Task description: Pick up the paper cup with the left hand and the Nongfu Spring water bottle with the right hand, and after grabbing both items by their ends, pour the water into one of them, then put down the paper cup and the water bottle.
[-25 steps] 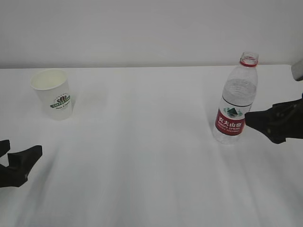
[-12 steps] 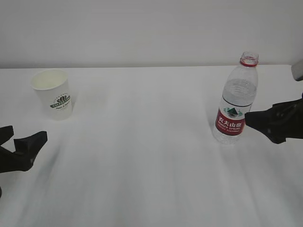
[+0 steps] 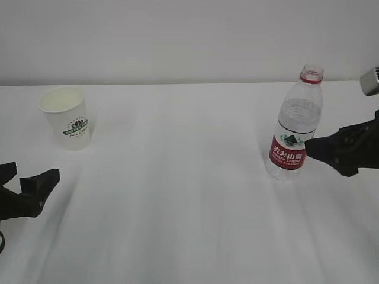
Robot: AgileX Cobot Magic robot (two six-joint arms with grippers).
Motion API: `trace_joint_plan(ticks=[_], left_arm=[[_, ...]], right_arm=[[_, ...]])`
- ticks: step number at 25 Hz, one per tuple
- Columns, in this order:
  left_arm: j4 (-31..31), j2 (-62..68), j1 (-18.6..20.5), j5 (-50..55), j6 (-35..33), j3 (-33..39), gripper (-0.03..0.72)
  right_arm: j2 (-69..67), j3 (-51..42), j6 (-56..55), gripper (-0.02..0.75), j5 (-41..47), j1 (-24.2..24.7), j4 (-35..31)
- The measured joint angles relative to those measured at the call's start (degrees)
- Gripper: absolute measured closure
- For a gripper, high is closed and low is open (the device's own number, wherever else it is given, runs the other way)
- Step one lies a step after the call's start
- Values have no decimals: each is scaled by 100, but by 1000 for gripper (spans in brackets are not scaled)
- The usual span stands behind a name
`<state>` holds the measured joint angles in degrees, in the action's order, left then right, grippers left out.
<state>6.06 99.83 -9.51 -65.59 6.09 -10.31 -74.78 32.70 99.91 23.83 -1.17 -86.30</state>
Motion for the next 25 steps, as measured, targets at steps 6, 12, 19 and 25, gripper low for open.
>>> trace_joint_plan(ticks=[6, 12, 19, 25], left_arm=[[-12, 0, 0, 0, 0, 0, -1], [-22, 0, 0, 0, 0, -10, 3], [-22, 0, 0, 0, 0, -10, 6], [-22, 0, 0, 0, 0, -10, 12]], right_arm=[[0, 150, -1015, 148, -27, 0, 969], [0, 248, -2324, 148, -354, -43, 2150], [0, 262, -3703, 148, -928, -434, 3444], [0, 262, -4761, 148, -1294, -652, 4461]])
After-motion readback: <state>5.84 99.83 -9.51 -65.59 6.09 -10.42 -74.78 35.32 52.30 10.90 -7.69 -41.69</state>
